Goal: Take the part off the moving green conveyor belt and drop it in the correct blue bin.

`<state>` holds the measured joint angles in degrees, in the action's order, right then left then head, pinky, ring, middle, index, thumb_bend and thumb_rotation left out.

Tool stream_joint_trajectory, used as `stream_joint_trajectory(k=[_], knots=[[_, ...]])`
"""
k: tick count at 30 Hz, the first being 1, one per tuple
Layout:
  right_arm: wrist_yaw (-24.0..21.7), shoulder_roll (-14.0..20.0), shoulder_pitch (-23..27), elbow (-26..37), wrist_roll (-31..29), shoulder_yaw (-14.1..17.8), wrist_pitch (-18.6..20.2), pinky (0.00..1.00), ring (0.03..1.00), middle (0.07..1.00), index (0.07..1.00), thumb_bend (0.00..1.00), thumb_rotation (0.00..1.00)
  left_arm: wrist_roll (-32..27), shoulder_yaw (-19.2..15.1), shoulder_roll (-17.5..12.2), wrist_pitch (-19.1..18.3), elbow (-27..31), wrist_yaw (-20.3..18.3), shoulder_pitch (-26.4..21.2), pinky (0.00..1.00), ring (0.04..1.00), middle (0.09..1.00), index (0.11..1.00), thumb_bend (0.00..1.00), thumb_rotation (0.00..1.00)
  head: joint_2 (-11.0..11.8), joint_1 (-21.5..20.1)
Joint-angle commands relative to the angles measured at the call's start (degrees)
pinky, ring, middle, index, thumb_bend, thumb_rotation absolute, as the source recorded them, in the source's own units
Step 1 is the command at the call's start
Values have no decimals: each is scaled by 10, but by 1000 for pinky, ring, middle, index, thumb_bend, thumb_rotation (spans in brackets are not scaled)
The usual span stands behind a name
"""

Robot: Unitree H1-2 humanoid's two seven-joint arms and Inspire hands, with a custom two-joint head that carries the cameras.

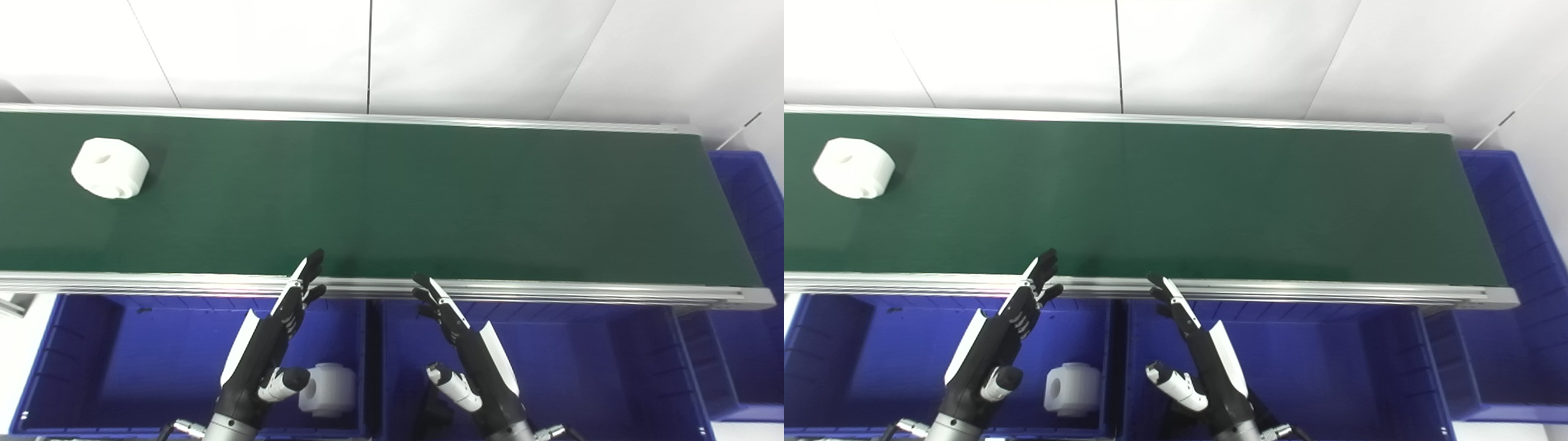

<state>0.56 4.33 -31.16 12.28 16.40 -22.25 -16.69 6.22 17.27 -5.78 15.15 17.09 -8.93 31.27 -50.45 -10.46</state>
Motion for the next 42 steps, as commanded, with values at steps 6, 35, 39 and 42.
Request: stream_joint_trajectory(k=[6, 35, 39, 42], knots=[[-2, 0, -3, 8, -10, 1, -34, 865, 925, 969, 944, 903, 972, 3, 3, 5, 19, 8, 4, 2, 925, 997, 1000, 1000, 975, 935, 1, 6], [27, 41, 36, -104, -42, 8, -102, 821, 913, 969, 943, 956, 981, 37, 26, 35, 117, -126, 41, -33, 861, 939, 947, 985, 985, 841, 120, 148], [31, 45, 39, -101, -39, 1, -102, 818, 912, 974, 945, 953, 986, 38, 31, 31, 117, -124, 48, -34, 834, 932, 942, 982, 988, 832, 125, 159], [35, 46, 38, -96, -32, -1, -102, 843, 927, 975, 948, 971, 993, 31, 37, 23, 117, -123, 50, -36, 810, 910, 916, 964, 999, 811, 125, 176]])
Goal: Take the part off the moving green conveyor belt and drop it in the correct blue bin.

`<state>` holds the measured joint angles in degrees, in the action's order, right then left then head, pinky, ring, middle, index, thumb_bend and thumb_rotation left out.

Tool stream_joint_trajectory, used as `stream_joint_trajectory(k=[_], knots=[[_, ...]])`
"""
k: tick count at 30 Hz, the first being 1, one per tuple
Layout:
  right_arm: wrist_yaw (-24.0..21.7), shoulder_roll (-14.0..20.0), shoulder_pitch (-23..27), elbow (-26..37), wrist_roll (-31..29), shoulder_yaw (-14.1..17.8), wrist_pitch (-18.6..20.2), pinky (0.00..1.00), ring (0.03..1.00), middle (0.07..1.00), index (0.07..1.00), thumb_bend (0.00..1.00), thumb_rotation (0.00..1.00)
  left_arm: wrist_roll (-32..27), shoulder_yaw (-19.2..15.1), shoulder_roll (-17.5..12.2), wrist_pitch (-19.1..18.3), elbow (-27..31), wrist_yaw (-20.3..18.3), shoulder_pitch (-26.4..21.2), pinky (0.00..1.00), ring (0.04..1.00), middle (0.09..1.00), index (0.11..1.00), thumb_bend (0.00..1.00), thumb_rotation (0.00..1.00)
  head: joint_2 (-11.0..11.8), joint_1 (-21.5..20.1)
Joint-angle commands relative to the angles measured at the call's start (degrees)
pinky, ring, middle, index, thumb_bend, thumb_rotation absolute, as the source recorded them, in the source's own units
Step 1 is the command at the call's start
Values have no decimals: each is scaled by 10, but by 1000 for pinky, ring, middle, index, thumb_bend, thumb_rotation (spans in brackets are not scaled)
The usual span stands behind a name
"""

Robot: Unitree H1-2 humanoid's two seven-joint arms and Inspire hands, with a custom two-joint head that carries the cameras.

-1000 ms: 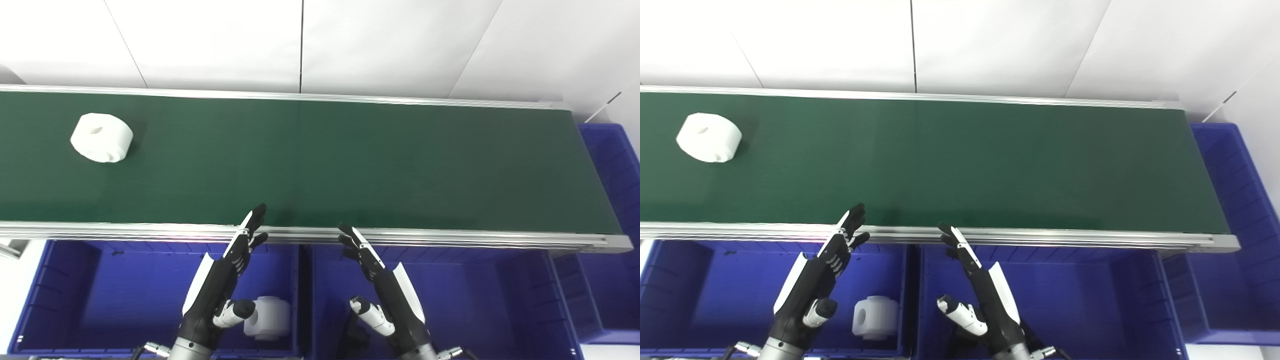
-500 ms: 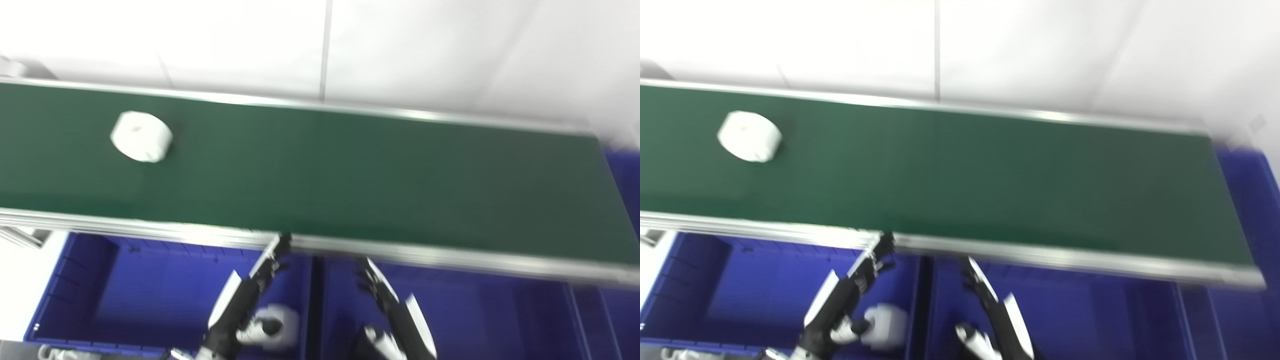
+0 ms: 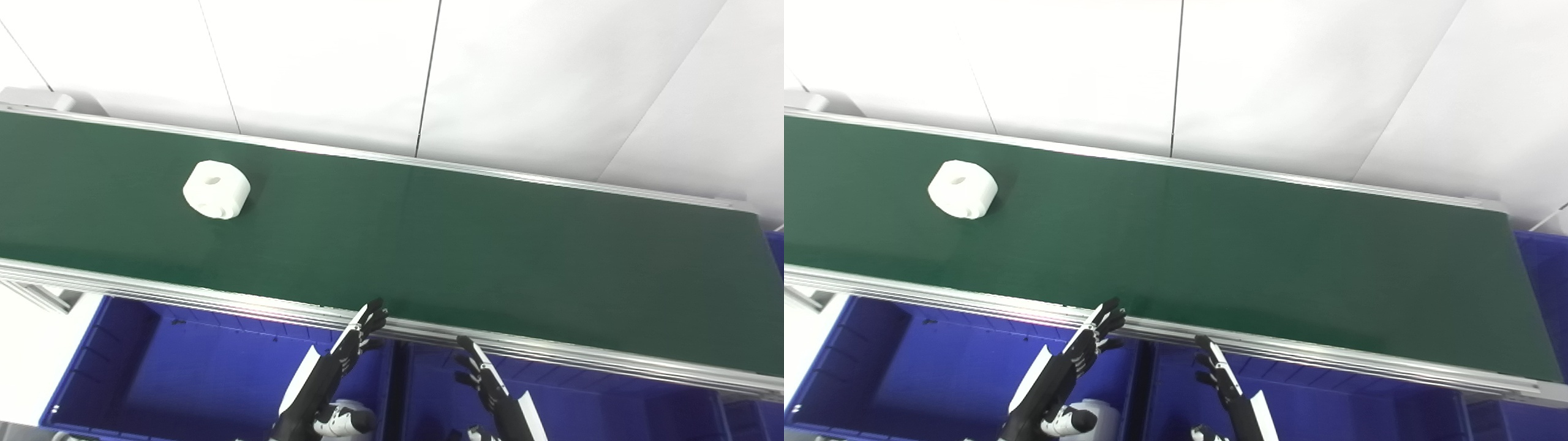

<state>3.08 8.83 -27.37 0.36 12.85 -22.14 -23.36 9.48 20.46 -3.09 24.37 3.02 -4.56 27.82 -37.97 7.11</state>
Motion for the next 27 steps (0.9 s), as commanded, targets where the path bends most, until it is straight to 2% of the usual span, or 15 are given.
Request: stream_joint_trajectory(k=[1, 8, 13, 17, 19, 21, 24, 27], knots=[[12, 0, 1, 27, 5, -2, -35, 845, 929, 972, 947, 983, 997, -5, 8, -6, 25, 22, 4, -2, 810, 910, 914, 959, 1000, 803, 1, 1], [40, 6, 2, 72, 17, -11, -36, 824, 904, 957, 957, 984, 1000, -70, 9, 4, 23, 108, -1, 27, 797, 908, 916, 970, 1000, 802, -5, 23], [57, 10, 10, 73, 20, -17, -36, 793, 889, 949, 950, 967, 1000, -60, 6, -4, 24, 194, -5, 39, 765, 875, 894, 956, 1000, 838, -8, 26], [58, 8, 16, 71, 19, -23, -36, 798, 889, 947, 944, 968, 1000, -76, -4, -13, 20, 257, -10, 21, 773, 865, 887, 942, 1000, 793, -8, 14], [61, 10, 18, 69, 24, -28, -36, 803, 893, 946, 940, 943, 1000, -81, -18, -19, 11, 282, -11, 3, 787, 886, 900, 945, 1000, 795, -5, 14], [62, 15, 22, 67, 25, -36, -36, 818, 902, 949, 938, 940, 1000, -76, -41, -27, -14, 310, -13, -25, 816, 896, 907, 946, 1000, 786, -5, 15], [63, 15, 23, 66, 23, -43, -36, 841, 922, 958, 939, 941, 1000, -28, -94, -44, -49, 332, -17, -77, 824, 921, 939, 971, 1000, 819, -3, 15], [69, 15, 25, 63, 24, -46, -35, 841, 920, 957, 939, 954, 1000, 7, -139, -68, -52, 319, -20, -131, 786, 907, 910, 887, 1000, 772, -2, 18]])
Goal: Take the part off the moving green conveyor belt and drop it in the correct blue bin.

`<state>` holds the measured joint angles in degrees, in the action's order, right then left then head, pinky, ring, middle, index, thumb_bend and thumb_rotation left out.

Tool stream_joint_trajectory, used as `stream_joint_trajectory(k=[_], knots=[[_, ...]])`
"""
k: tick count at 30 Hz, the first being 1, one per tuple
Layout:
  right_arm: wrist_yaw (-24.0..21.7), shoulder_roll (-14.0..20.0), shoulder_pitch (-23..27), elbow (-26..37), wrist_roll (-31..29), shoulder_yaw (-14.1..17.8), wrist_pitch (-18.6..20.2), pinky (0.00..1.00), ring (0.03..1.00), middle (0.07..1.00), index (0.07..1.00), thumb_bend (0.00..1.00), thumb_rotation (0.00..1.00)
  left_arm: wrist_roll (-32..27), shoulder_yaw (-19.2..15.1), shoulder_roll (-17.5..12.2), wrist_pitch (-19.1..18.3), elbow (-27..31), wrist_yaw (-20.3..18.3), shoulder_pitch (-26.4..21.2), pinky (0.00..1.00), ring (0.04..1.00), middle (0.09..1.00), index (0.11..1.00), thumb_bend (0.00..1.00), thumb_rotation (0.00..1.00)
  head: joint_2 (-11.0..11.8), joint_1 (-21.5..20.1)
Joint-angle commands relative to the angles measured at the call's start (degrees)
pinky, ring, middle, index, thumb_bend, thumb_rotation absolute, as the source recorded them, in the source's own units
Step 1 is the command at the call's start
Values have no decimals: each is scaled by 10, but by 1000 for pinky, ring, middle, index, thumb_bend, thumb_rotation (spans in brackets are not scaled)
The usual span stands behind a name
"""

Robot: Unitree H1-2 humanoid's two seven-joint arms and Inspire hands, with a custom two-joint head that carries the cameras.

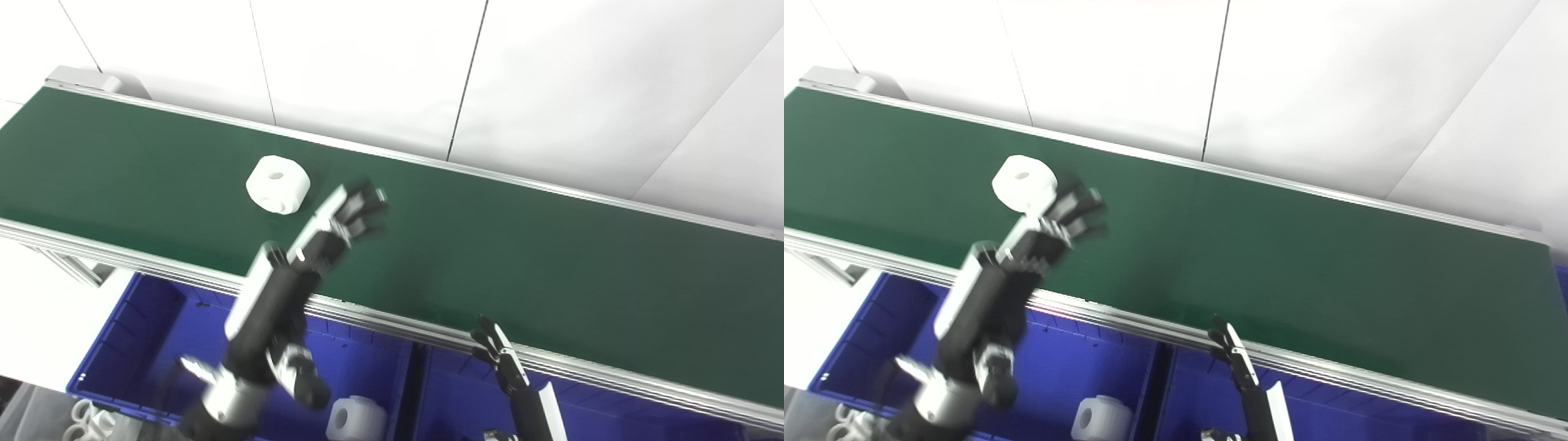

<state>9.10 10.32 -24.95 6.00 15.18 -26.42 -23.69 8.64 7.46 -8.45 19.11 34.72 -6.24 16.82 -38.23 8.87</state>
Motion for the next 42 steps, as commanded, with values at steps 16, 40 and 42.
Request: stream_joint_trajectory(k=[16, 40, 42], knots=[[121, 67, 72, -55, 26, -105, -32, 737, 864, 920, 924, 867, 924, 178, -41, -148, -76, -96, -90, -287, 652, 824, 886, 951, 1000, 275, 15, 25], [133, 68, 89, -69, 4, -134, -32, 744, 874, 932, 921, 871, 922, 400, 68, -225, -105, -316, -201, -476, 679, 794, 816, 860, 1000, 212, 22, 22], [132, 69, 89, -68, 5, -134, -32, 739, 873, 931, 925, 863, 921, 411, 79, -229, -106, -332, -206, -481, 707, 815, 830, 860, 1000, 213, 22, 22]])
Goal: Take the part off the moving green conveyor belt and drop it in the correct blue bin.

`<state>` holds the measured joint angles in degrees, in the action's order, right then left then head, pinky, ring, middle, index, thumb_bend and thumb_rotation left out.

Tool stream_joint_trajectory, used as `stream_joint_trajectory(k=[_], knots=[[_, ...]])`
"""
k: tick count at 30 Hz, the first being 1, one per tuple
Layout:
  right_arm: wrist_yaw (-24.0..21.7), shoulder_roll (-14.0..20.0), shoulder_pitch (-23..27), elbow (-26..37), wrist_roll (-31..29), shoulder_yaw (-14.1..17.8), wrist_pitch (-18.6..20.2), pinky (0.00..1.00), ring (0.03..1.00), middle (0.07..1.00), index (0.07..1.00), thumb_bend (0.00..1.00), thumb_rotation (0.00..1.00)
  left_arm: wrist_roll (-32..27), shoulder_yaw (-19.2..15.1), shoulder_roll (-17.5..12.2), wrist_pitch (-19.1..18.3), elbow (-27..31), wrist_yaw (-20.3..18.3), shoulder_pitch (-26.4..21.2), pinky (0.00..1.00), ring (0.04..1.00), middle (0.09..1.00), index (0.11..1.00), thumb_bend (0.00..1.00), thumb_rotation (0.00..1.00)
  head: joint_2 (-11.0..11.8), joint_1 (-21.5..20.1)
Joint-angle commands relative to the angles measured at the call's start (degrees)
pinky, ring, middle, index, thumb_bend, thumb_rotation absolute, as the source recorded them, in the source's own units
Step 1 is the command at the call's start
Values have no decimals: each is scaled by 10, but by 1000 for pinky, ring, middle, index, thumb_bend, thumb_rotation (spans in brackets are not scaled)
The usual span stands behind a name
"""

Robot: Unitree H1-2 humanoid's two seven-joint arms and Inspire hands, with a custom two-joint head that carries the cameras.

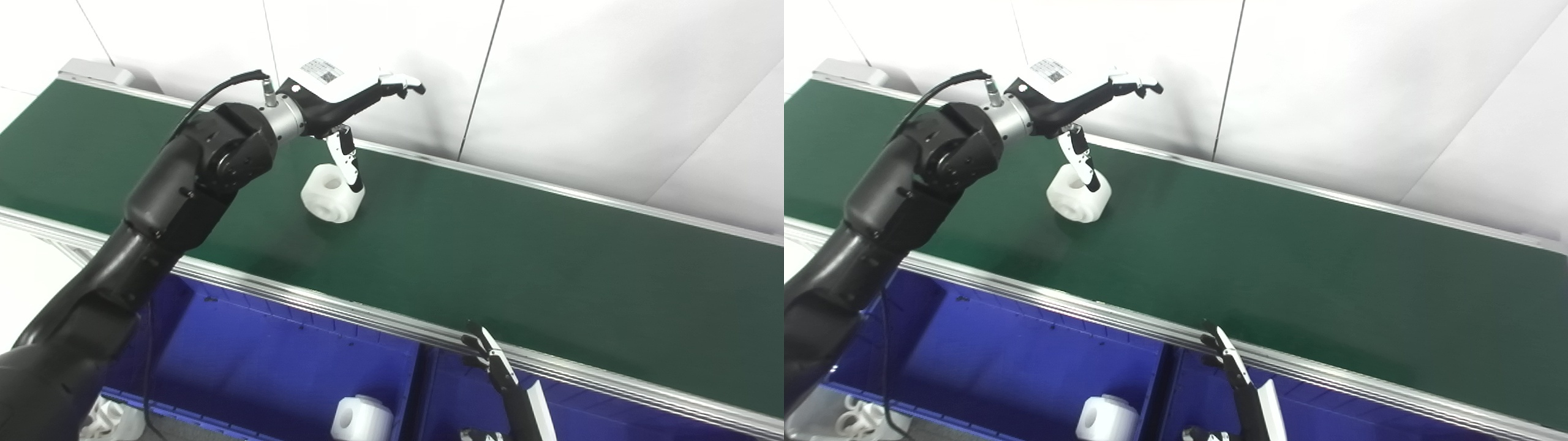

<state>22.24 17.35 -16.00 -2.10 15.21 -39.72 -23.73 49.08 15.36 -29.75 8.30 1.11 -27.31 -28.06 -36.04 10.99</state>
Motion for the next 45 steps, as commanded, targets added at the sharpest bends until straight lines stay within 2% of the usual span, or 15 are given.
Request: stream_joint_trajectory(k=[1, 5, 10, 16, 21, 25, 28, 31, 35, 36, 42, 45], knots=[[0, -1, -1, 13, 2, -2, -32, 739, 873, 932, 926, 862, 921, 8, 5, -16, 1, -3, 1, -34, 713, 819, 833, 860, 1000, 214, 0, -1], [-5, -2, -4, 17, -2, -2, -32, 745, 876, 933, 922, 869, 911, 5, 16, -12, -8, -18, -10, -35, 727, 837, 838, 854, 1000, 238, -2, -5], [-2, -2, -7, 18, 2, -3, -32, 742, 873, 931, 921, 865, 919, -2, 31, -3, -28, -34, -46, -38, 748, 867, 859, 869, 1000, 274, -3, -8], [-9, -8, -12, 21, -2, 1, -32, 742, 873, 930, 915, 888, 924, 6, 45, 6, -39, -43, -46, -34, 753, 872, 865, 866, 1000, 316, -3, -15], [-15, -12, -15, 25, -3, 3, -32, 742, 872, 927, 916, 891, 921, 13, 45, 37, -51, -69, 13, -13, 699, 857, 855, 866, 1000, 304, -5, -21], [-19, -15, -17, 25, -1, 6, -32, 738, 870, 926, 919, 888, 917, 23, 51, 80, -75, -88, 56, 4, 710, 855, 855, 869, 1000, 277, -5, -22], [-18, -18, -17, 24, 2, 5, -32, 734, 871, 927, 919, 880, 914, 23, 59, 99, -83, -102, 66, 6, 727, 859, 858, 873, 1000, 319, -4, -25], [-19, -22, -17, 22, 9, 6, -32, 734, 873, 929, 921, 874, 918, 27, 73, 118, -73, -128, 88, 2, 711, 843, 844, 856, 1000, 318, -3, -26], [-19, -27, -15, 20, 12, 5, -32, 739, 867, 928, 917, 868, 916, 39, 90, 129, -67, -163, 125, -6, 709, 814, 807, 802, 1000, 226, -2, -28], [-19, -28, -15, 19, 11, 5, -32, 739, 867, 927, 916, 868, 913, 43, 94, 132, -62, -177, 145, -8, 700, 803, 794, 785, 1000, 205, -2, -30], [-18, -32, -17, 23, 19, 7, -32, 756, 866, 918, 905, 881, 917, 53, 115, 140, -44, -239, 220, -15, 606, 712, 709, 672, 978, 111, -2, -36], [-17, -32, -20, 25, 22, 7, -32, 778, 877, 915, 899, 888, 922, 71, 133, 138, -39, -258, 252, -19, 567, 657, 661, 612, 887, 30, -1, -37]])
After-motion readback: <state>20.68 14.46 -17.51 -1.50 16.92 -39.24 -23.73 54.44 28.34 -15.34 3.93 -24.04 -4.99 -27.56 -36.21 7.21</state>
